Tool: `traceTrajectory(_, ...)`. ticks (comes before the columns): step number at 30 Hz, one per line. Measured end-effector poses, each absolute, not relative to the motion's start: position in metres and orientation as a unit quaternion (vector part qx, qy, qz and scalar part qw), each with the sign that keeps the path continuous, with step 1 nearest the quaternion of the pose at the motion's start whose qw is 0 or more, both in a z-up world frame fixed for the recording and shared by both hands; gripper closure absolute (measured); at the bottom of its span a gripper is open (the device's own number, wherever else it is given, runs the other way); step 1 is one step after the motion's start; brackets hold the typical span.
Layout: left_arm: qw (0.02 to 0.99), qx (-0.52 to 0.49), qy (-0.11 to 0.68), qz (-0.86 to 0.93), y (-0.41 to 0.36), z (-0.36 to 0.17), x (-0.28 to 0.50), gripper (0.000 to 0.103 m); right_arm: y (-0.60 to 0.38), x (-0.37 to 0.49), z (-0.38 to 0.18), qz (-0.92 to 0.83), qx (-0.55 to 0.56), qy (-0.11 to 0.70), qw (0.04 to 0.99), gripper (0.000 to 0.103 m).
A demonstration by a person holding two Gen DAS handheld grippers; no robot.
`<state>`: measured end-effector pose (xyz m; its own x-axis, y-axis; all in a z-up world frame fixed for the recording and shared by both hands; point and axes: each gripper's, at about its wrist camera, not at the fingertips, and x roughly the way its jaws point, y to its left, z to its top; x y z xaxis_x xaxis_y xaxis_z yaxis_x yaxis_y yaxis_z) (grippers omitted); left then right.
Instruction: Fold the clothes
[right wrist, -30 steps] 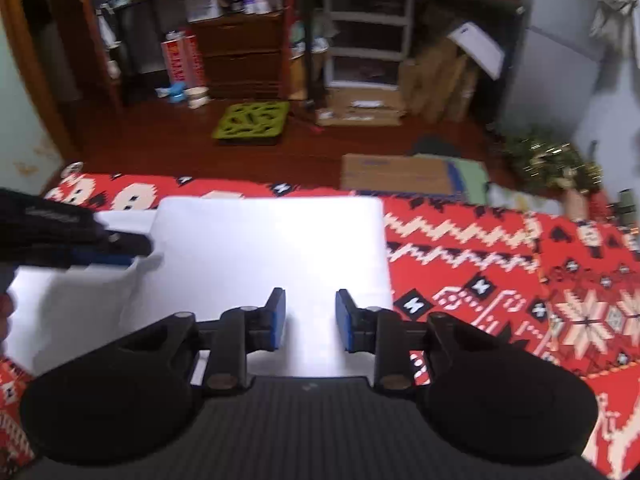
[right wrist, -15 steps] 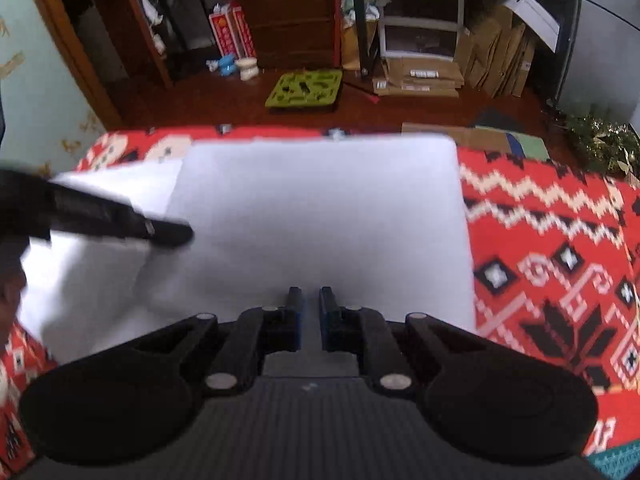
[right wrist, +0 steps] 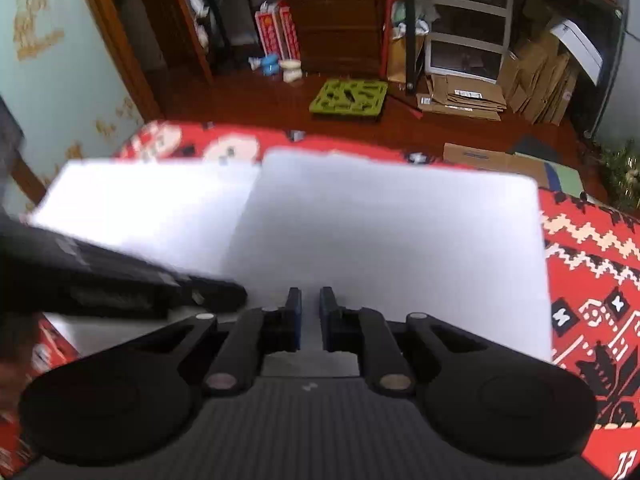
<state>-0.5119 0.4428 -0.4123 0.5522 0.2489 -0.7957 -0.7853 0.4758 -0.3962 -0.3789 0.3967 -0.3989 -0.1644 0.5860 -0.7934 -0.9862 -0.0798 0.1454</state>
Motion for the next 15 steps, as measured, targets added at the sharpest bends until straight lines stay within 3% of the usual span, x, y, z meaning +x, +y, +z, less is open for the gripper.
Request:
traceTrajectory(6,0.798,-0.385,0.346,0.309,0.433,-0.408,-0.517,0.101,0.368,-0.379,-0.396,0.681,-0.309,0.344,0.567,0.093)
traceTrajectory(15,0.781,-0.464,0.231,0.348,0.487,-0.395,-0.531,0.101,0.406,-0.357,-0.365,0.677,-0.227,0.388,0.583,0.093)
